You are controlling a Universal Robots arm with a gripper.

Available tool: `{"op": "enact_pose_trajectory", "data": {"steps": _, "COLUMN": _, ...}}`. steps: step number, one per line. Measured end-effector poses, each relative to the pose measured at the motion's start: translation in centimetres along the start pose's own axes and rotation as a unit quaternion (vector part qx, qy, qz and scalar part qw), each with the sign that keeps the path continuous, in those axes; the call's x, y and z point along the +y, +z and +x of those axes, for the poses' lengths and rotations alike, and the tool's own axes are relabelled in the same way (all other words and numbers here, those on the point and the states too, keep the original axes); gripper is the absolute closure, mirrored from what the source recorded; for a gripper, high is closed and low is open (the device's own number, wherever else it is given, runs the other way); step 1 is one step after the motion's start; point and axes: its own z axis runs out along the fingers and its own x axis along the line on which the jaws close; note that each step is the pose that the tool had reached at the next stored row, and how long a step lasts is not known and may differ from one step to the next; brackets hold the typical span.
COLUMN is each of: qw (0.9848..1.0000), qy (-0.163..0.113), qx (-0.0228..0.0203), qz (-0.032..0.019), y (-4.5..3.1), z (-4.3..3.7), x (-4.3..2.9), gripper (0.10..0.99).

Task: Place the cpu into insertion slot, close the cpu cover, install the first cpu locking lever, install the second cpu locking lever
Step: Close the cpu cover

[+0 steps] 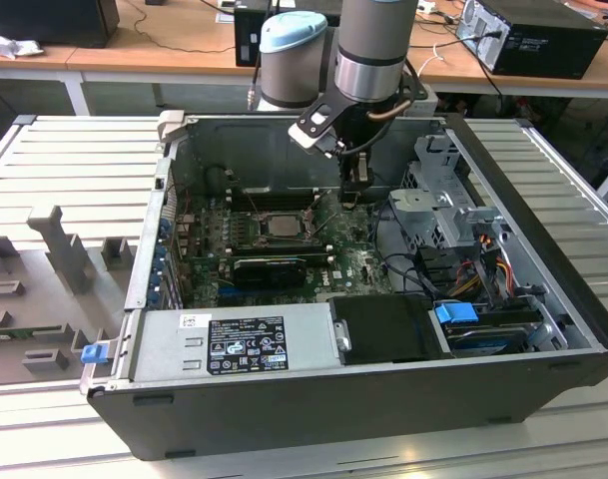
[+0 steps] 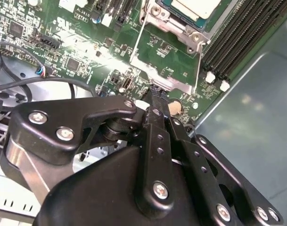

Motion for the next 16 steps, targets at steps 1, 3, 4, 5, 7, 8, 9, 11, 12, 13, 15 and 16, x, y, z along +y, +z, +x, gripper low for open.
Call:
{"op": "enact_pose_trajectory", "data": {"steps": 1, "qw": 1.0, "qy": 0.0, "qx": 0.0, "qz": 0.0, "y": 0.09, "z": -0.02, "x": -0.01, "gripper": 0.98}}
{"op": "enact_pose_trajectory", "data": {"steps": 3, "qw": 1.0, "qy": 0.0, "qx": -0.0001, "qz": 0.0004, "y": 0.17, "z": -0.02, "x": -0.09, "gripper": 0.98}}
{"op": "enact_pose_trajectory", "data": {"steps": 4, "qw": 1.0, "qy": 0.0, "qx": -0.0001, "qz": 0.0005, "y": 0.18, "z": -0.03, "x": -0.15, "gripper": 0.98}}
{"op": "enact_pose_trajectory", "data": {"steps": 5, "qw": 1.0, "qy": 0.0, "qx": -0.0002, "qz": 0.0009, "y": 0.2, "z": -0.03, "x": -0.22, "gripper": 0.98}}
{"op": "enact_pose_trajectory", "data": {"steps": 7, "qw": 1.0, "qy": 0.0, "qx": 0.0, "qz": 0.0013, "y": 0.22, "z": -0.04, "x": -0.37, "gripper": 0.98}}
{"op": "enact_pose_trajectory", "data": {"steps": 8, "qw": 1.0, "qy": 0.0, "qx": 0.0, "qz": 0.0013, "y": 0.23, "z": -0.04, "x": -0.42, "gripper": 0.98}}
{"op": "enact_pose_trajectory", "data": {"steps": 9, "qw": 1.0, "qy": 0.0, "qx": 0.0, "qz": 0.0013, "y": 0.22, "z": -0.04, "x": -0.44, "gripper": 0.98}}
{"op": "enact_pose_trajectory", "data": {"steps": 11, "qw": 1.0, "qy": 0.0, "qx": 0.0, "qz": 0.0013, "y": 0.22, "z": -0.04, "x": -0.48, "gripper": 0.98}}
{"op": "enact_pose_trajectory", "data": {"steps": 12, "qw": 1.0, "qy": 0.0, "qx": 0.0, "qz": 0.0013, "y": 0.22, "z": -0.04, "x": -0.55, "gripper": 0.98}}
{"op": "enact_pose_trajectory", "data": {"steps": 13, "qw": 1.0, "qy": 0.0, "qx": 0.0, "qz": 0.0013, "y": 0.22, "z": -0.04, "x": -0.63, "gripper": 0.98}}
{"op": "enact_pose_trajectory", "data": {"steps": 15, "qw": 1.0, "qy": 0.0, "qx": -0.0001, "qz": 0.0013, "y": 0.21, "z": -0.04, "x": -0.78, "gripper": 0.98}}
{"op": "enact_pose_trajectory", "data": {"steps": 16, "qw": 1.0, "qy": 0.0, "qx": 0.0, "qz": 0.0013, "y": 0.21, "z": -0.04, "x": -0.87, "gripper": 0.98}}
